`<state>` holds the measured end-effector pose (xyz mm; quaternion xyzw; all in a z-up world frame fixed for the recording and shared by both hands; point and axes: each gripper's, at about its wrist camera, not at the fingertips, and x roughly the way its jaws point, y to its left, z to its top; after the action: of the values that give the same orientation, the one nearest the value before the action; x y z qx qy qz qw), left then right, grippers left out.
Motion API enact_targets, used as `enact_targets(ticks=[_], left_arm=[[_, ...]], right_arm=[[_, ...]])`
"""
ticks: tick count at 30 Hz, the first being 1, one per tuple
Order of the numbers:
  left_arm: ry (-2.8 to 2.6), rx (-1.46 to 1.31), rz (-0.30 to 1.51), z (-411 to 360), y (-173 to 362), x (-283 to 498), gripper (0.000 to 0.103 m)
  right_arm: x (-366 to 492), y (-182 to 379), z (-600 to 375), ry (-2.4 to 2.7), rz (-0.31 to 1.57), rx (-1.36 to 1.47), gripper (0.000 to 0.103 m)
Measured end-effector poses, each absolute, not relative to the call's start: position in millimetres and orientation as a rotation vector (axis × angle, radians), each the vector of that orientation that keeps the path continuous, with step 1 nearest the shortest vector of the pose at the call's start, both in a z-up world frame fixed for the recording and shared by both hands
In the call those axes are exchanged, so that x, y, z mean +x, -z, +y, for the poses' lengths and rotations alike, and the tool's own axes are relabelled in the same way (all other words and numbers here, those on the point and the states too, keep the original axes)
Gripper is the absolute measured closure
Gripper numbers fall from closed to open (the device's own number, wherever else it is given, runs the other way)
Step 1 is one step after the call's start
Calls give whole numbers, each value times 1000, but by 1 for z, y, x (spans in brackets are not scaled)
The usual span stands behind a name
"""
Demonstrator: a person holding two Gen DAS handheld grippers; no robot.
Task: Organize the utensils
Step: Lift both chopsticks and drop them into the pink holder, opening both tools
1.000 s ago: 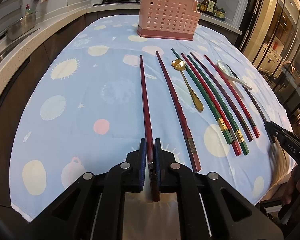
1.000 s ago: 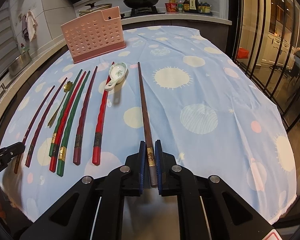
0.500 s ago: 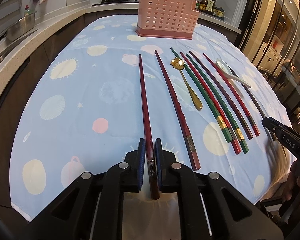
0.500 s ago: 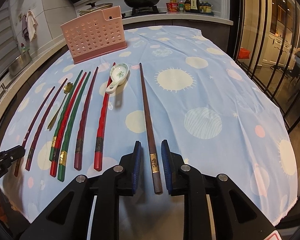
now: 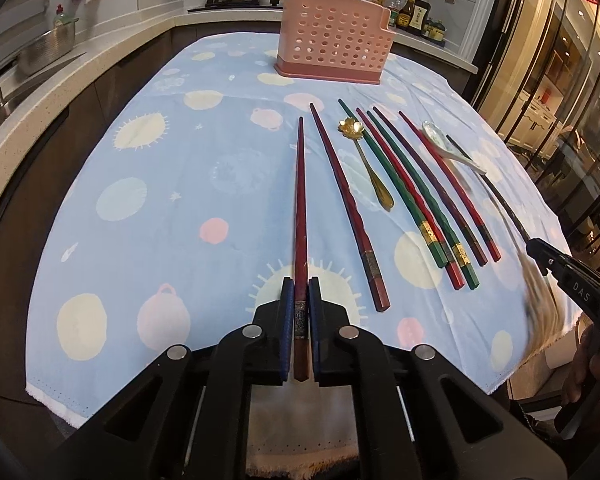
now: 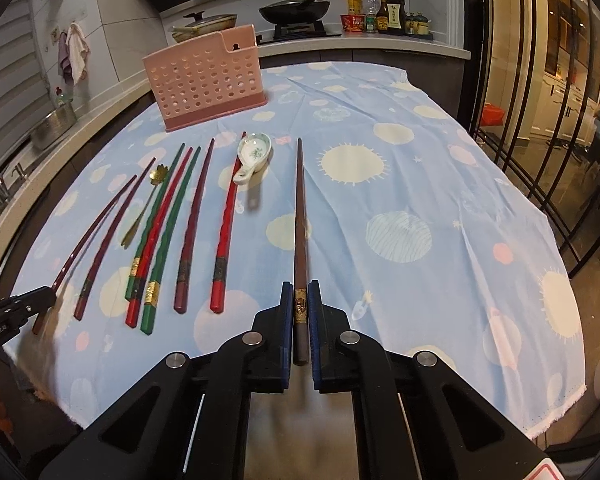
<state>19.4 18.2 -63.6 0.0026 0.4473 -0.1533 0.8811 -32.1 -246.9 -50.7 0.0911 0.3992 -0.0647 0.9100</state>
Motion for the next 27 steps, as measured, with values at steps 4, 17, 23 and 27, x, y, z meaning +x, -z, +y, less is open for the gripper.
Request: enact_targets(ticks=[4, 17, 23, 27], left_arm=[[315, -15, 877, 28, 40, 12, 96], [325, -26, 595, 39, -78, 87, 96], [325, -17, 505, 27, -127, 145, 96], [333, -15, 455, 13, -157, 179, 96]], right_arm=[[-42, 19, -249, 117, 746, 196, 96], [21, -105, -287, 96, 461, 187, 96], [82, -144, -296, 66, 405, 193, 96], [124, -163, -299, 31, 370, 207, 96]])
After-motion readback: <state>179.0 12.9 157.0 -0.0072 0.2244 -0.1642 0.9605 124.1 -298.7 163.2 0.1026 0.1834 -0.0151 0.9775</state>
